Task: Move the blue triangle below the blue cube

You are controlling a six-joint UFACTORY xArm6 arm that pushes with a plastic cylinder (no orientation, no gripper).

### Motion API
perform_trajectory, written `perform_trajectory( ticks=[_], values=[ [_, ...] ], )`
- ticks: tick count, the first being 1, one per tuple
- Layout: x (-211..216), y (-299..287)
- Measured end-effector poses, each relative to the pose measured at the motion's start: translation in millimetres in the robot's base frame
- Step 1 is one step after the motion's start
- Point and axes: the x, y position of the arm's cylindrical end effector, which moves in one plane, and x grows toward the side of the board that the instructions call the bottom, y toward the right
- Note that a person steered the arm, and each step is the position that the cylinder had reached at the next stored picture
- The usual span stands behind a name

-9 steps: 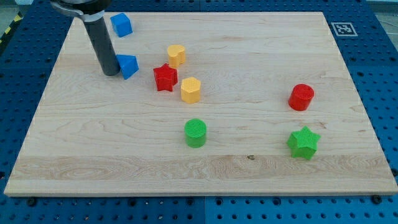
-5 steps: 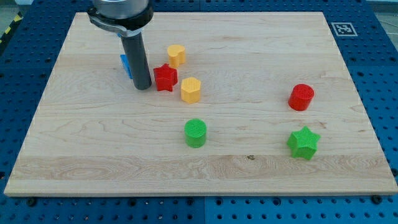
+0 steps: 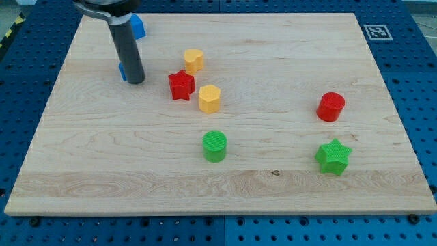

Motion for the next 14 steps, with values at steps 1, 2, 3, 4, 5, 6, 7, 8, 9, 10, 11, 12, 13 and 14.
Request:
perform_trajectory(
  ticks=[1,2,3,4,5,6,7,8,9,10,11,12,13,14],
  values=[
    [-6,-5],
    [-7,-5],
    [4,-5],
    [1,-14],
    [-13,-23],
    [-22,-23],
    [-27,-27],
    [-31,-30],
    [-36,-30],
    [-39,-30],
    [-39,-30],
    [-48,-30],
    [-59,-36],
    [-72,-40]
  ],
)
